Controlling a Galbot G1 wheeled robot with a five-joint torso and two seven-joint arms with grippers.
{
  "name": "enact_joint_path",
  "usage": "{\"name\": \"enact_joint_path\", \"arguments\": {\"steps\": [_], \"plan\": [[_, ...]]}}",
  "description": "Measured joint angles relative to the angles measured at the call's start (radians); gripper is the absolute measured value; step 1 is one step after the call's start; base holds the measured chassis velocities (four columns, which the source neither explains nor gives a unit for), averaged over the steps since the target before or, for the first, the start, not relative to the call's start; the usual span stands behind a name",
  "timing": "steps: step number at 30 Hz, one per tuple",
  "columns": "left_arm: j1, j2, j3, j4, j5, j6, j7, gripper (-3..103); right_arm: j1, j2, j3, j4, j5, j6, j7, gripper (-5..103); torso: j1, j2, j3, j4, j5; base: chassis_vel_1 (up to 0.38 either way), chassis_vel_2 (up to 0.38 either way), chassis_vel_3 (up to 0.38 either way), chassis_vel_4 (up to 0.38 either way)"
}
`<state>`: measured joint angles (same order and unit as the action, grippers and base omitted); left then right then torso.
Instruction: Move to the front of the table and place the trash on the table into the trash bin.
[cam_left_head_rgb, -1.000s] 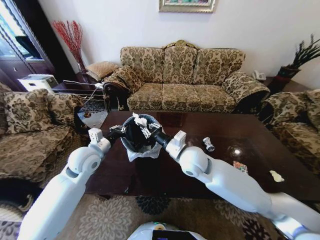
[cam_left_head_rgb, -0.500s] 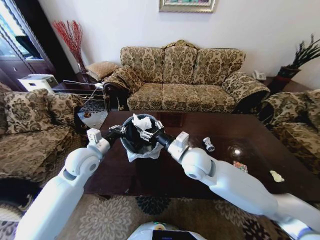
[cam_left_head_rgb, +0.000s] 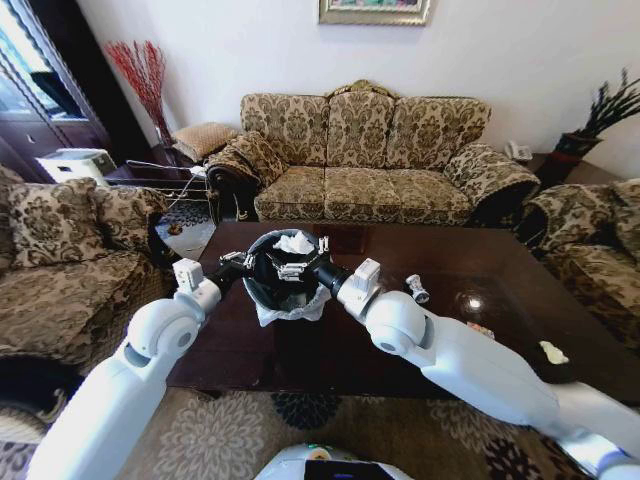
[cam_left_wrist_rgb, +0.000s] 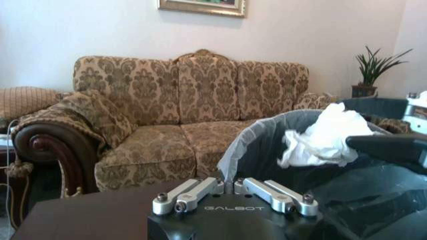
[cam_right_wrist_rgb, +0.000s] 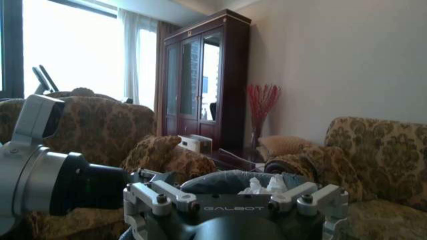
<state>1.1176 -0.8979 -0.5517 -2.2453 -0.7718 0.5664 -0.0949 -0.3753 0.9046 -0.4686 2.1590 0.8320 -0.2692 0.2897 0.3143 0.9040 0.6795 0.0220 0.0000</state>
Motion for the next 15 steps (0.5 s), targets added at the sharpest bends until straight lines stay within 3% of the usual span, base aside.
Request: {"name": "enact_joint_path", "arguments": {"steps": [4, 15], "plan": [[0.003, -0.001, -0.004, -0.006, -0.003, 0.001, -0.003, 3, 0.002, -0.019, -0.006, 0.004, -0.018, -0.009, -0.004, 100, 0.0, 0.0, 0.0, 0.0001, 0.0001, 0.0, 0.0, 0.0, 0.0], [0.001, -0.001, -0.01, 0.002, -0.025, 0.007, -0.009, 3, -0.009, -0.15, 0.048, 0.059, -0.077, -0.046, -0.103, 100, 0.0, 0.0, 0.0, -0.0002, 0.0001, 0.0, 0.0, 0.0, 0.0]]}}
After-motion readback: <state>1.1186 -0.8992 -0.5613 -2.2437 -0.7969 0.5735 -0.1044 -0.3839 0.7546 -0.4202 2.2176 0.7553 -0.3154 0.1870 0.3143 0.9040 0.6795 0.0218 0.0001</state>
